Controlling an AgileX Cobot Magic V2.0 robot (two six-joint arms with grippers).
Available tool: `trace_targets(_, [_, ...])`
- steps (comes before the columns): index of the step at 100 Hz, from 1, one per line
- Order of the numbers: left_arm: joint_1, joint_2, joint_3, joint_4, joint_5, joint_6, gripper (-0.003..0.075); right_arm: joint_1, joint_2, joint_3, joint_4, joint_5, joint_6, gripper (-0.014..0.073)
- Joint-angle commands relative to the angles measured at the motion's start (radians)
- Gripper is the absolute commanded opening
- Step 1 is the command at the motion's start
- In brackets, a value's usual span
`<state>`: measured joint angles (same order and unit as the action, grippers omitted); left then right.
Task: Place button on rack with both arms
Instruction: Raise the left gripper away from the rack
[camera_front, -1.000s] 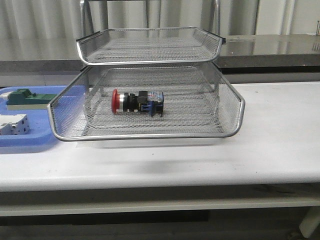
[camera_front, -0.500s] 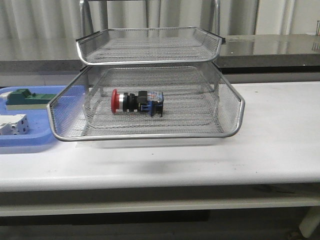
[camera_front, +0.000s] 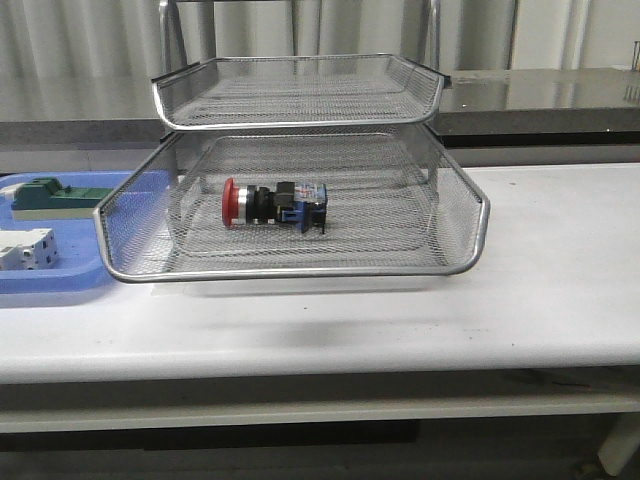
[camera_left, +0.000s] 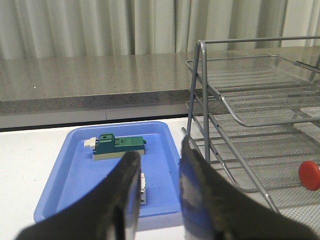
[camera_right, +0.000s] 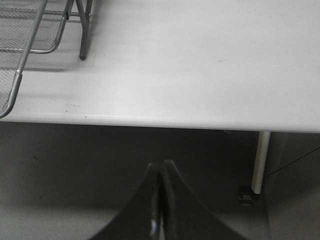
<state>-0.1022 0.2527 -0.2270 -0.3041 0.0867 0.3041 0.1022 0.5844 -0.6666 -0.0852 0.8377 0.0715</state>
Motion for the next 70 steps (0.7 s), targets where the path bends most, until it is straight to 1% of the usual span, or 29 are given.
trace_targets(1, [0.002,0.006,-0.028,-0.011,-0.080,-0.008,0.0033,-0.004,0.001,-0.031,-0.018,-0.068,0.001,-0.0068])
trace_targets(4, [0.002,0.006,-0.028,-0.011,-0.080,-0.008,0.0005,-0.004,0.001,-0.031,-0.018,-0.068,0.001,-0.0068])
trace_targets(35, [0.002,0.006,-0.028,-0.011,-0.080,-0.008,0.0004,-0.004,0.001,-0.031,-0.014,-0.076,0.001,-0.0068])
trace_targets(57, [0.002,0.006,-0.028,-0.011,-0.080,-0.008,0.0004,-0.004,0.004,-0.031,0.060,-0.102,0.000,-0.0068])
trace_targets(70, [0.002,0.006,-0.028,-0.011,-0.080,-0.008,0.0004,-0.003,0.037,-0.031,0.121,-0.106,-0.002,-0.0068])
